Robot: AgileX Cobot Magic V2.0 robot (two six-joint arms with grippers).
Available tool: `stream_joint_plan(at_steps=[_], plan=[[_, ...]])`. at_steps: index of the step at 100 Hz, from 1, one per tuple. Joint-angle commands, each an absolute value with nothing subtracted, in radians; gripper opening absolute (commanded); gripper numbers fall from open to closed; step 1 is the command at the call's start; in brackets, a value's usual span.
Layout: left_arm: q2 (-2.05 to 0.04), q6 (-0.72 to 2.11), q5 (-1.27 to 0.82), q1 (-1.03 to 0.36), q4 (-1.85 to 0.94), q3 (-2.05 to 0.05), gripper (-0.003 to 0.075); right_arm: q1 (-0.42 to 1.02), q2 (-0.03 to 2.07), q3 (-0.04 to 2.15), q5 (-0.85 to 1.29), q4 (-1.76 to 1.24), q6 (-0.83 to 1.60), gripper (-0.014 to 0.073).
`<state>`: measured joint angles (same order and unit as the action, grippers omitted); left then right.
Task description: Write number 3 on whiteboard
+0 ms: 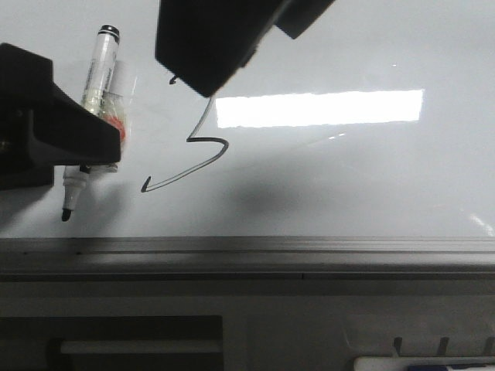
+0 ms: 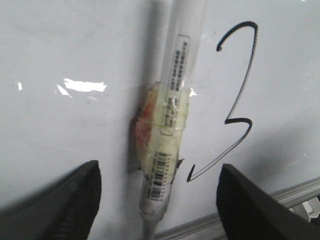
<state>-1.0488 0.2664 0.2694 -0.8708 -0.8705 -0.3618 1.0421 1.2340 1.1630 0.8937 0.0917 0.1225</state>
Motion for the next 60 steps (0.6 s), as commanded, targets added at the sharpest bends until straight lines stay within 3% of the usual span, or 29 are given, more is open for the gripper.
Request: stream_joint_plan(at_steps=[1,9,13,16,21,26,27,28,34,60], plan=[[-0.996,0.266,0.307,-0.861,-0.884,-0.376,0.0478,1.037,1.199,1.198,0.861,0.107,0.118,0.0575],[-0.939,0.266,0.28,-0.861,-0.884,-0.376,0.0471,1.037,1.188,1.198,0.861,0.107,0.108,0.0528],[-0.904,0.266,0.272,-0.861,-0.884,-0.376,0.0453,1.037,1.175,1.194,0.854,0.111,0.091,0.0442],[-0.879,0.266,0.263,-0.861,-0.884,-0.376,0.0426,1.037,1.165,1.189,0.849,0.118,0.087,0.0358],[-0.834,0.27,0.254,-0.861,-0.879,-0.376,0.0343,1.037,1.143,1.185,0.839,0.121,0.087,0.0146],[-0.782,0.282,0.244,-0.861,-0.854,-0.376,0.0222,1.037,1.118,1.183,0.833,0.121,0.087,-0.0046],[-0.768,0.288,0.242,-0.861,-0.845,-0.376,0.0163,1.037,1.11,1.183,0.831,0.121,0.085,-0.0072],[-0.768,0.291,0.239,-0.861,-0.841,-0.376,0.0163,1.037,1.106,1.183,0.829,0.121,0.083,-0.0063],[-0.709,0.315,0.229,-0.861,-0.794,-0.376,-0.0021,1.037,1.069,1.181,0.811,0.121,0.083,-0.0052],[-0.504,0.354,0.147,-0.861,-0.56,-0.371,-0.0021,1.037,0.825,1.009,0.518,0.121,0.081,-0.005]])
